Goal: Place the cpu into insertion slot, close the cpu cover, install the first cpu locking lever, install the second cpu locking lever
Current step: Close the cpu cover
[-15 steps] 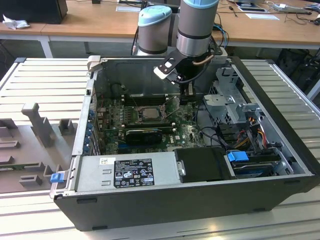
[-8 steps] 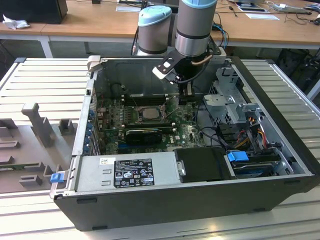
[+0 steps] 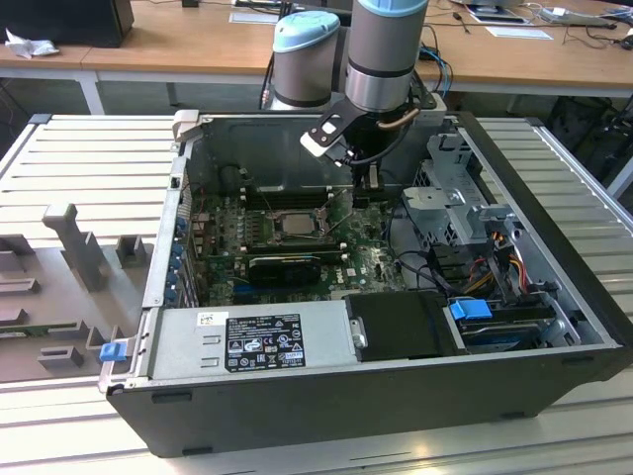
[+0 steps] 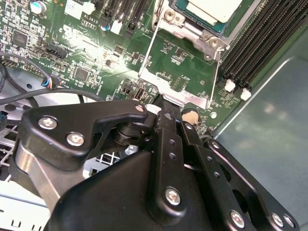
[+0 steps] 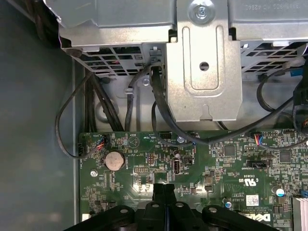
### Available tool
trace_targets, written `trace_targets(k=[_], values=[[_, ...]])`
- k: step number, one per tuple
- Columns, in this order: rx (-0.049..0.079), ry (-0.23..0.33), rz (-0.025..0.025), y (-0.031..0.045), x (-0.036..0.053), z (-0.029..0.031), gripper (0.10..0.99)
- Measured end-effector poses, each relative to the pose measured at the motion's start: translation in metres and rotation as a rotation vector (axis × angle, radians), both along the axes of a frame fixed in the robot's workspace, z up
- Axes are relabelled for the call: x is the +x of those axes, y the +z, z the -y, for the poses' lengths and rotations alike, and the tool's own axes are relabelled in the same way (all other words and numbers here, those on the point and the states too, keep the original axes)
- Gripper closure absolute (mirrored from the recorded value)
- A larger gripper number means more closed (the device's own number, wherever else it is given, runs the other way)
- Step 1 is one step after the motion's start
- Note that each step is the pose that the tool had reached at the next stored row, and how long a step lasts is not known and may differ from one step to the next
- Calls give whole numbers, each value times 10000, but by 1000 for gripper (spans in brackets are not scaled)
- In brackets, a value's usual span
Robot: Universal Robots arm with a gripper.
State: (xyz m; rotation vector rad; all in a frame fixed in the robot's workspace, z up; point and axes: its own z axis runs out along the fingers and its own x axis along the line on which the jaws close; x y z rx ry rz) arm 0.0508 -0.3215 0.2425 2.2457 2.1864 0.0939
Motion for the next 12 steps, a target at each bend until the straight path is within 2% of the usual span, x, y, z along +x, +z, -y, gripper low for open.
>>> trace_targets(k=[12], values=[[0, -1, 0, 0, -18, 0, 980]])
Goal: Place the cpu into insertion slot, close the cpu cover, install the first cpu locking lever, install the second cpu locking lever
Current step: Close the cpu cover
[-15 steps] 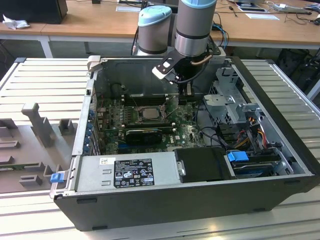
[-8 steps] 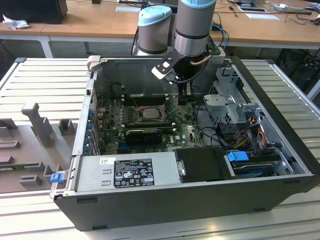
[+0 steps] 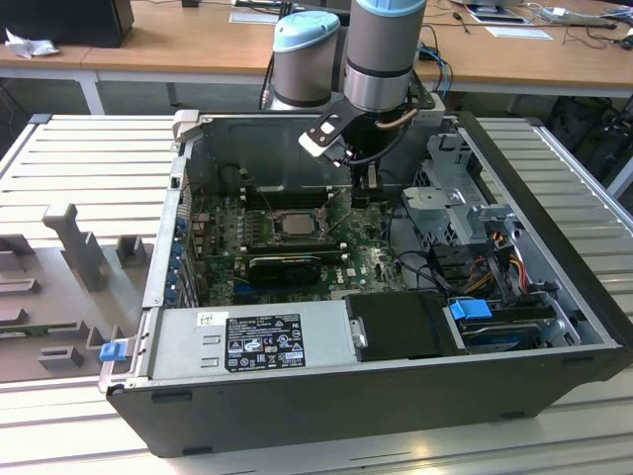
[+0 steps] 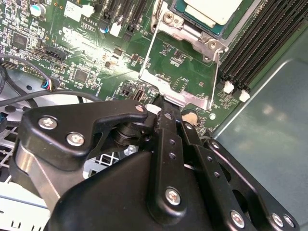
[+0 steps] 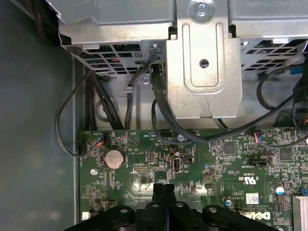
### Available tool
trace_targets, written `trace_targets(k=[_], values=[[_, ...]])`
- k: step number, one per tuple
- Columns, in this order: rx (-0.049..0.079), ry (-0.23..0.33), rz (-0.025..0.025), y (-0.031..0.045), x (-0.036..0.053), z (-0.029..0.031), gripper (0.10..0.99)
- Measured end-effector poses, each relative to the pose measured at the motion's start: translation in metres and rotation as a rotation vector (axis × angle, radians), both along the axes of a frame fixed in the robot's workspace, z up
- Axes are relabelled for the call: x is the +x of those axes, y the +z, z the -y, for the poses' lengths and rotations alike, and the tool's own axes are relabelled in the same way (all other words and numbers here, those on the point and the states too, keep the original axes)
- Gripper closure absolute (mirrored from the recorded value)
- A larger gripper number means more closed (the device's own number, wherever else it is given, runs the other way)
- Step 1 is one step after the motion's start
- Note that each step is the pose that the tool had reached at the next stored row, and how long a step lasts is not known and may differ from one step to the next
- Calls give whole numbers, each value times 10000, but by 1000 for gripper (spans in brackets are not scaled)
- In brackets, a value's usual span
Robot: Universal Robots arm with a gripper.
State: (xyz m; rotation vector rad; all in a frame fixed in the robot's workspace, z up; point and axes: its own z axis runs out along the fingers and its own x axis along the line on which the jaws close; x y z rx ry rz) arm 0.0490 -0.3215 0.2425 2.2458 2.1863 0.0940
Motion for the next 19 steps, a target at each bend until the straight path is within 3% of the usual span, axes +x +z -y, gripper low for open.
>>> trace_targets(k=[10, 19], values=[[0, 0, 0, 0, -44, 0, 980], [0, 0, 0, 0, -210, 0, 980]])
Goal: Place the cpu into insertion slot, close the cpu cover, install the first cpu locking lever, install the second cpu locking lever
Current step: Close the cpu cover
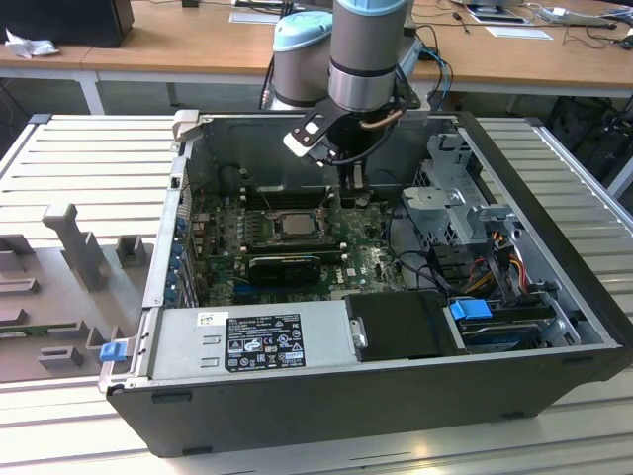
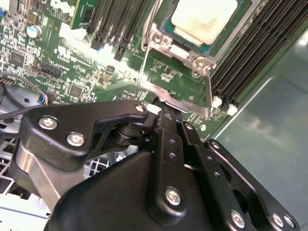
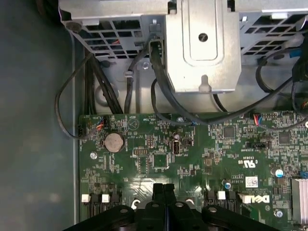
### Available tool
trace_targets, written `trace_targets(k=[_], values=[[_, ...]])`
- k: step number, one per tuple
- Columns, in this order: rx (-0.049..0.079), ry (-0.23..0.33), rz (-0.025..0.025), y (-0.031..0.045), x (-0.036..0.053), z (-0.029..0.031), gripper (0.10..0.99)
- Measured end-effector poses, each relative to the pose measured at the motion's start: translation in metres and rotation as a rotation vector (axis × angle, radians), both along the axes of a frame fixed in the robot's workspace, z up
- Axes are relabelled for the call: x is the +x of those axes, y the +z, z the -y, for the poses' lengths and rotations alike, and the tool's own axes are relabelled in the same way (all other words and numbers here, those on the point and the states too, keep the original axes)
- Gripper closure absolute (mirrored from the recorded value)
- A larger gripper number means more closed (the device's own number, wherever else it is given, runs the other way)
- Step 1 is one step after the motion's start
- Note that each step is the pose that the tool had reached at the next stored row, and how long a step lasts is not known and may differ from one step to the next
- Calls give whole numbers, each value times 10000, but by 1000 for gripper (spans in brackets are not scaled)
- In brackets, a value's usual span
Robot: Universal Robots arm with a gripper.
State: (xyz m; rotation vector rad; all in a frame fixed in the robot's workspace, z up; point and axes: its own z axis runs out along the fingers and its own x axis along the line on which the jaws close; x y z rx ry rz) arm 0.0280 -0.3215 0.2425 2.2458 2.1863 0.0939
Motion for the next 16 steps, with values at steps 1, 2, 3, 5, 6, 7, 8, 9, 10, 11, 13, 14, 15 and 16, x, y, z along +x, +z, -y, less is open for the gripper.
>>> trace_targets(k=[1, 2, 3, 5, 6, 7, 8, 9, 10, 11, 13, 14, 15, 16], values=[[0, -1, 1, 0, -30, 0, 980], [1, 0, 1, 0, -60, 0, 980], [1, 2, 1, 0, -84, 0, 980], [1, -1, 1, 0, -135, 0, 980], [1, 0, 1, -1, -156, 0, 980], [1, 1, 1, -2, -174, 0, 980], [1, 1, -1, -4, -205, 0, 980], [-1, 0, -1, -4, -234, 0, 980], [2, 1, 0, -8, -275, 0, 980], [4, -1, 1, -13, -307, 0, 980], [5, -1, 1, -20, -332, 0, 980], [10, 1, 0, -44, -363, 0, 980], [44, 70, 0, -80, -407, 0, 980], [80, 160, -9, -102, -446, 0, 980]])
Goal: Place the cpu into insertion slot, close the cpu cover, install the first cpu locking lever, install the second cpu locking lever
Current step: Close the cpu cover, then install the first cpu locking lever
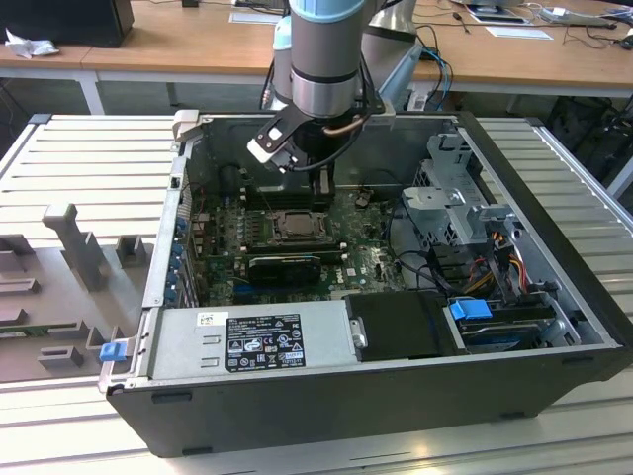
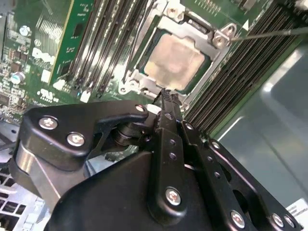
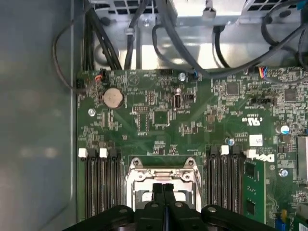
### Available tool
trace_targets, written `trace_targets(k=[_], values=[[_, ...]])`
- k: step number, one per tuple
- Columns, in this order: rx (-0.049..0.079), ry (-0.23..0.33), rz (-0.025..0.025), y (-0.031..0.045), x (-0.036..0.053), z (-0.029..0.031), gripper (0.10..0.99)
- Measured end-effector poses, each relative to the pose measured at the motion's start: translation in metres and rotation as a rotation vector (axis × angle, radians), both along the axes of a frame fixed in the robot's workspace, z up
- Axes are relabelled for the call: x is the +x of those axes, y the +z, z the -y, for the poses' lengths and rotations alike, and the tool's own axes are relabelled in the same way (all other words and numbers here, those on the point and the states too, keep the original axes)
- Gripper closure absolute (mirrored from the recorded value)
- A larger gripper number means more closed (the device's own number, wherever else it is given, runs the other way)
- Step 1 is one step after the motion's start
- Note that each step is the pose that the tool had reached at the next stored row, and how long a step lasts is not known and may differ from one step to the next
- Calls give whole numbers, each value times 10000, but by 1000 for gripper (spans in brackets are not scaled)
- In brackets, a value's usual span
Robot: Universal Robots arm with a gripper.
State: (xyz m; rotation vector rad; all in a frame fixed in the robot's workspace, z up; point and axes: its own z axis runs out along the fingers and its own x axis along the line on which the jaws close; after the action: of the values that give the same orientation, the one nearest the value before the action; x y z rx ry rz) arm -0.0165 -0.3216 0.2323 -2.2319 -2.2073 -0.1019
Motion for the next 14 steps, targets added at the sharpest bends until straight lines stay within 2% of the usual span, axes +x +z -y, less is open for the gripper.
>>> trace_targets(k=[1, 2, 3, 5, 14], values=[[15, 62, -52, -13, -29, 0, 980], [23, 93, -69, -21, -86, 0, 980], [26, 93, -69, -22, -138, 0, 980], [29, 93, -69, -22, -178, 0, 980], [27, 95, -70, -14, -247, 1, 980]])
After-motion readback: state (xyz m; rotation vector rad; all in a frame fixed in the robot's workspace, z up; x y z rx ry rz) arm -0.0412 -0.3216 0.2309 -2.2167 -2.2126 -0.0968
